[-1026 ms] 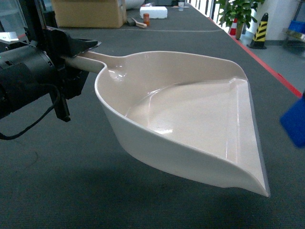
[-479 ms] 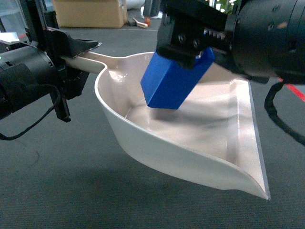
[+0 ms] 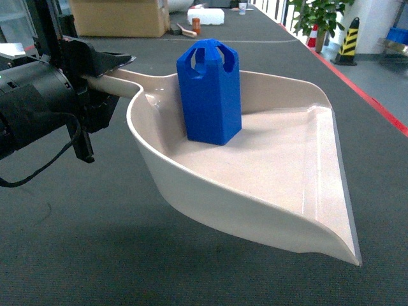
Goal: Place part in tray to right shelf
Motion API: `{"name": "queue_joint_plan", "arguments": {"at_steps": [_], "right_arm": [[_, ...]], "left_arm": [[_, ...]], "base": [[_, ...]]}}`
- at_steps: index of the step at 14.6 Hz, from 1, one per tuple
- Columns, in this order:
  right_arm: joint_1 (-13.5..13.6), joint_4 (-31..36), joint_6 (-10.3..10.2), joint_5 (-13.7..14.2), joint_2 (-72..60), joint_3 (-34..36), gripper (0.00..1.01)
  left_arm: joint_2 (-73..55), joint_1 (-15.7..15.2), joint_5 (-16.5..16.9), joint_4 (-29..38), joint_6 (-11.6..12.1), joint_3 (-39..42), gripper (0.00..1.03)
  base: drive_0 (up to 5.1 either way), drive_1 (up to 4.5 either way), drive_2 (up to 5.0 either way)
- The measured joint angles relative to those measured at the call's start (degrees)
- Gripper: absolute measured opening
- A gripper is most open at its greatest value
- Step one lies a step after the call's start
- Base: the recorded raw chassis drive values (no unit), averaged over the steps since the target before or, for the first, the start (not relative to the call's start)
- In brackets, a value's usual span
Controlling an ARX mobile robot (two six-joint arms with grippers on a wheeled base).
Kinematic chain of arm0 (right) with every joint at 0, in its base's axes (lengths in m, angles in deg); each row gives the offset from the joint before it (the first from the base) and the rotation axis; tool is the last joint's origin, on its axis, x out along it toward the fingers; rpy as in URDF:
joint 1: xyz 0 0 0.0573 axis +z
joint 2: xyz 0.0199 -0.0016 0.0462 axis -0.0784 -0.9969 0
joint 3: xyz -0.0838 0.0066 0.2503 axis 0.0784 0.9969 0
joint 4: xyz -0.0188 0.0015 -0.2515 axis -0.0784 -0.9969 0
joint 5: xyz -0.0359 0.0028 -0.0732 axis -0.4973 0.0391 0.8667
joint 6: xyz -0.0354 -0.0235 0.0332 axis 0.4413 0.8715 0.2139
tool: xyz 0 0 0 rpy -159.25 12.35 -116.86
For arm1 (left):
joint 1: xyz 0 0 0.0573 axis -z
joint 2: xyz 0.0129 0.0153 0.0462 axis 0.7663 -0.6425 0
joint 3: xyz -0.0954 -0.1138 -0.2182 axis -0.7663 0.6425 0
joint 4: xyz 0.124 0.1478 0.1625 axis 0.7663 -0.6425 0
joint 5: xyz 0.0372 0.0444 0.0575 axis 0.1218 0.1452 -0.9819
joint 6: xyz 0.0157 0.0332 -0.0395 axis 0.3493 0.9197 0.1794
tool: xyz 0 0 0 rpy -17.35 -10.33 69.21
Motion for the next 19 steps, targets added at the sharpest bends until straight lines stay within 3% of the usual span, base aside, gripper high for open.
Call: {"name": "queue_joint_plan", "arguments": {"at_steps": [2, 4, 9, 19], "right_arm": [[-4.09, -14.27, 3.58, 3.41, 15.98, 6.75, 0.98], [-3.26, -26.71, 6.25, 5.42, 30.88, 11.89, 0.98], [-3.08, -27.28, 7.61, 5.49, 33.75, 11.41, 0.98], [-3.08, -27.23, 7.76, 5.44, 33.90, 11.41, 0.98]], "left_arm": [[0.00, 0.02, 0.00, -0.02, 0.02, 0.00, 0.12], [0.00, 0.00, -0.04, -0.02, 0.02, 0.00, 0.12], [0.00, -0.48, -0.59, 0.07, 0.04, -0.04, 0.12], [0.09, -0.04, 0.02, -0.17, 0.02, -0.04, 0.12]], "base": [[0.0, 0.00, 0.0], [0.0, 0.00, 0.0], [0.0, 0.00, 0.0], [0.0, 0.00, 0.0]]}}
